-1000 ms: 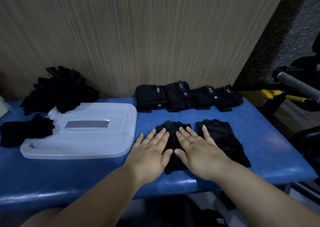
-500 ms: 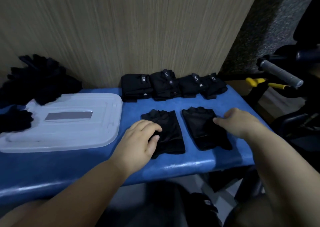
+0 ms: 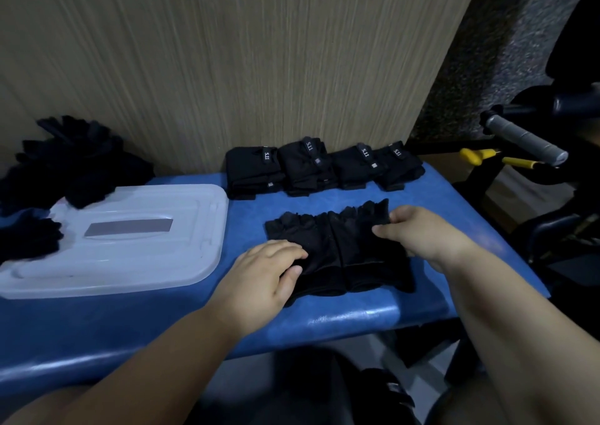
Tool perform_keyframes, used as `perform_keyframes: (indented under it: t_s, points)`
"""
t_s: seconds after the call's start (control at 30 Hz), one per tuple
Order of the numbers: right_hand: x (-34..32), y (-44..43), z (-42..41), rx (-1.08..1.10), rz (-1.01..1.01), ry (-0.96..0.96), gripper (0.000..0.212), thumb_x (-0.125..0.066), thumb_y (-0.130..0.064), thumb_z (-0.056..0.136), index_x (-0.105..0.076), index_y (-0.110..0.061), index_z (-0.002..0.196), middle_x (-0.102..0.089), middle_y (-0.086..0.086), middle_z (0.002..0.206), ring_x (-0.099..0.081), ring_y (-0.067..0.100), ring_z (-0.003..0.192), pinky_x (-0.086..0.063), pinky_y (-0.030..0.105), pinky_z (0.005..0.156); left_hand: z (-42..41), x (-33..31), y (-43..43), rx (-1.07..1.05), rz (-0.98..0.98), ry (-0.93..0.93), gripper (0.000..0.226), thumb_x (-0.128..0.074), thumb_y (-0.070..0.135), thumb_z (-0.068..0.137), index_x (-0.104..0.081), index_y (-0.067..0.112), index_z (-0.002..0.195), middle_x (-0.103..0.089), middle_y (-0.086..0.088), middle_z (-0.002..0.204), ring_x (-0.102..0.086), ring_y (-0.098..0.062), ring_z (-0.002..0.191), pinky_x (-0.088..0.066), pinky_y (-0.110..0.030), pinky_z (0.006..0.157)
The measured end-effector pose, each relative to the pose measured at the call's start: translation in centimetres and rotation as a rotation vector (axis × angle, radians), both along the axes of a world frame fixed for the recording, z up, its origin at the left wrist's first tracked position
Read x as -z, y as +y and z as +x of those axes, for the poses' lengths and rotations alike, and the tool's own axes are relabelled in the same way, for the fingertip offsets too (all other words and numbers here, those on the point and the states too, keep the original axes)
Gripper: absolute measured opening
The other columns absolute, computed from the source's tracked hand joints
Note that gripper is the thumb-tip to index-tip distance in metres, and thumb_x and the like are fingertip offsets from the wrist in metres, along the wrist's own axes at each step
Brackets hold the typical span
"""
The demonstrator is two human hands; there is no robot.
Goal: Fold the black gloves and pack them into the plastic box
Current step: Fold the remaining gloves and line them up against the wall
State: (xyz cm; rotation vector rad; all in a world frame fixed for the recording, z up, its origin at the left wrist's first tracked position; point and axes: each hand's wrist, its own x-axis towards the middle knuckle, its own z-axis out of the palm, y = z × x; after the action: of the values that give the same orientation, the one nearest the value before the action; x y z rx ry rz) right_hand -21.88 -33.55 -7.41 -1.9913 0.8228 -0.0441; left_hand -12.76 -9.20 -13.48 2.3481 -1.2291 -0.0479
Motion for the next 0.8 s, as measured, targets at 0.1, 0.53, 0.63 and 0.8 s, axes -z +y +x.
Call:
perform_keyframes:
  t_s: [0.1,0.53,0.63,0.8]
  points:
    - [-0.1,0.1,0.0,0.009,0.114,-0.034,0.012,-0.062,-0.023,0.092,-0.053,-0.017,0.087,-0.066,0.004,0.094,-0.064,0.022,0.091,-0.054,0.042,0.083,0.0,-0.1,0.0,-0.001,-0.006,0.007,0.061,-0.017,0.055,0.087,-0.054,0.034,0.131,-0.050,0.022,0.135,-0.036,0.000,0.131,-0.028,-0.025,0.110]
    - [-1.5,4.5,0.4,-0.335,0.498,-0.328,0.034,-0.060,-0.026,0.082,-0.061,-0.014,0.114,-0.072,0.005,0.107,-0.069,0.019,0.089,-0.054,0.028,0.074,0.3,-1.9,0.3,-0.176,-0.294,0.527,0.018,-0.047,0.031,0.099,-0.059,0.042,0.105,-0.064,0.025,0.103,-0.055,0.011,0.102,-0.040,-0.007,0.086]
    - [-1.0,4.9,1.0,-0.277,0.343,-0.343,0.015,-0.059,-0.012,0.092,-0.064,-0.017,0.105,-0.072,0.003,0.102,-0.067,0.011,0.082,-0.052,0.023,0.069,0.2,-2.6,0.2,-0.261,-0.408,0.601,0.021,-0.045,0.030,0.100,-0.062,0.040,0.092,-0.065,0.030,0.091,-0.057,0.013,0.090,-0.037,0.000,0.073]
    - [0.6,3.8,1.5,-0.129,-0.029,-0.109,0.009,-0.064,-0.028,0.090,-0.062,-0.022,0.095,-0.068,0.004,0.089,-0.062,0.014,0.073,-0.052,0.028,0.064,-0.1,-3.2,-0.2,-0.337,-0.428,0.684,0.017,-0.052,0.041,0.094,-0.054,0.033,0.109,-0.067,0.016,0.094,-0.061,0.006,0.088,-0.039,0.001,0.066]
